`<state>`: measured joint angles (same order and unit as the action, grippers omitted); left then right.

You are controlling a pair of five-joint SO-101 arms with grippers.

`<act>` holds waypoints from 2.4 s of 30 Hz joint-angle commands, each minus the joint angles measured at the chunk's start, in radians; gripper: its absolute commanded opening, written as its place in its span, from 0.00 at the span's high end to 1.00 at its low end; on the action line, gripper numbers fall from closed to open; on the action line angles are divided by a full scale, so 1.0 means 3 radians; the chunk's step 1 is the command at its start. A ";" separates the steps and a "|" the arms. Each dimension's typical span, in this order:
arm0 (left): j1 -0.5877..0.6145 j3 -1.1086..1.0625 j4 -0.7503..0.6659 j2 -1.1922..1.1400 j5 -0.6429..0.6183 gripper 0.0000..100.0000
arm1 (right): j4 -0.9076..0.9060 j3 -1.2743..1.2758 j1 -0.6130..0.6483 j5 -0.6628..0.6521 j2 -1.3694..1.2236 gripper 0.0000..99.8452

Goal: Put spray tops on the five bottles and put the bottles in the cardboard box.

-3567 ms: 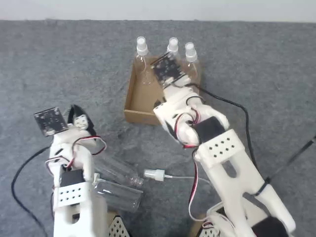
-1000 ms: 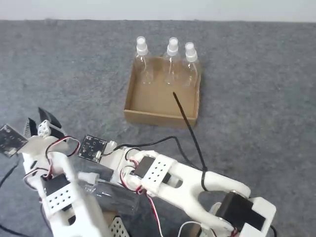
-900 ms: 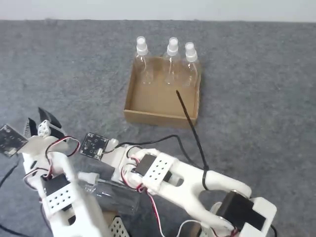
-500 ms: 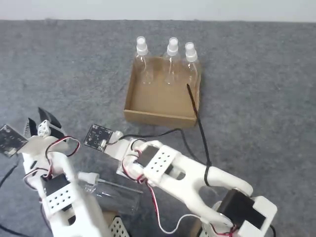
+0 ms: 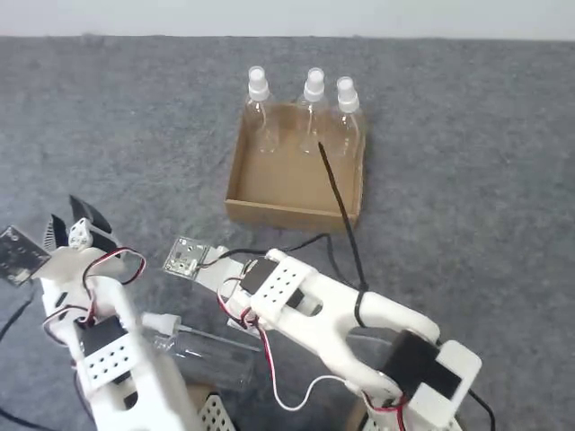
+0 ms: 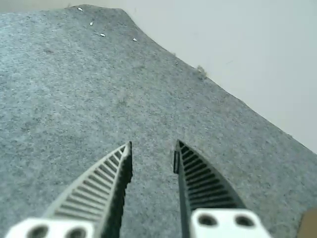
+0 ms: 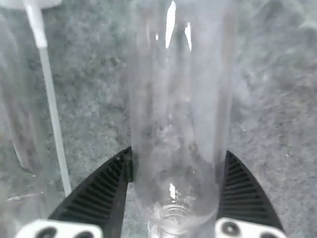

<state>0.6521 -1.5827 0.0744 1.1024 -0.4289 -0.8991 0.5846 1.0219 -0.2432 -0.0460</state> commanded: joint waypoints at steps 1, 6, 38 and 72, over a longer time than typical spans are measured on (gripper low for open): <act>0.0015 0.0151 -0.0107 0.0077 -0.0041 0.87 | -0.0018 -0.0251 -0.0074 -0.0041 0.0054 0.85; 0.0015 0.0151 -0.0107 0.0077 -0.0041 0.87 | -0.0038 -0.0348 -0.0110 -0.0031 0.0054 0.95; 0.0000 0.0151 -0.0113 0.0077 -0.0041 0.87 | -0.0468 -0.0327 -0.0463 0.0312 0.1516 0.95; -0.0005 0.0151 -0.0107 0.0077 -0.0041 0.87 | -0.0468 0.0450 -0.2238 0.0690 0.3041 0.96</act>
<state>0.6536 -1.5827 0.0744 1.1024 -0.4289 -1.0311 0.7135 0.4250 -0.0483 0.8101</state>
